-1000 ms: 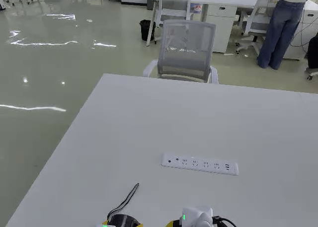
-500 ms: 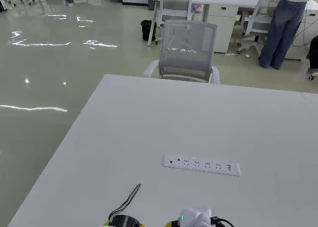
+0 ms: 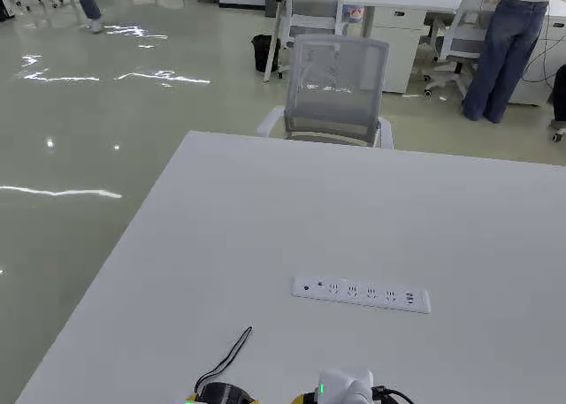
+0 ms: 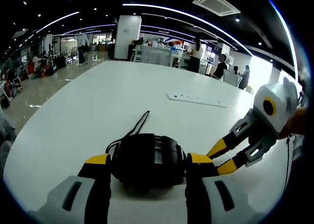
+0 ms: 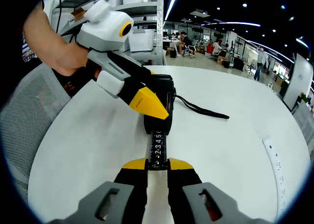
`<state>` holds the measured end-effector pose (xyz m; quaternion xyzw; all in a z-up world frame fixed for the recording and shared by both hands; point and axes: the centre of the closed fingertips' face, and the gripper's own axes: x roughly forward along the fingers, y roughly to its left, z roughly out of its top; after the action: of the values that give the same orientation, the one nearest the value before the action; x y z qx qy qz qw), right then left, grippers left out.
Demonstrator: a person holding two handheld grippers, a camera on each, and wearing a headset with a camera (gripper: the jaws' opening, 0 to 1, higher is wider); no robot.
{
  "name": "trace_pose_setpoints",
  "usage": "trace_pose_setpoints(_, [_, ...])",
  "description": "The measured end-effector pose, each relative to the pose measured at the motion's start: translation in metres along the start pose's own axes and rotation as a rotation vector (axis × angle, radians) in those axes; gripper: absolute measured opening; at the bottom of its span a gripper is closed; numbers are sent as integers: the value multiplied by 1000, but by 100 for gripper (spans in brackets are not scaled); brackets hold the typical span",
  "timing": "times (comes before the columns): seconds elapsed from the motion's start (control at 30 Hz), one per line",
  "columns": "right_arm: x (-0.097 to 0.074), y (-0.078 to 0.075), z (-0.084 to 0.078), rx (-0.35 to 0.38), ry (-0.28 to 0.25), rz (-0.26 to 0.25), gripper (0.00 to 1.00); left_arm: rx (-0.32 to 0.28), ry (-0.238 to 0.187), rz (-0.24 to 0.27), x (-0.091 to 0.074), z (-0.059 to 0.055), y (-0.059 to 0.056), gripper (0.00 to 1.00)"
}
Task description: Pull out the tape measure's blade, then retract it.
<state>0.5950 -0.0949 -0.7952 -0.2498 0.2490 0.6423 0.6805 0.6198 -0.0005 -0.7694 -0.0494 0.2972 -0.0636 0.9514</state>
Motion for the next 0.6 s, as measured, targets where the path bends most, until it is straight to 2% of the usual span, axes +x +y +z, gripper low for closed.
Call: trace_pose_setpoints(0.6, [8, -1, 8, -6, -2, 1, 14, -9, 0, -3, 2, -1, 3, 58])
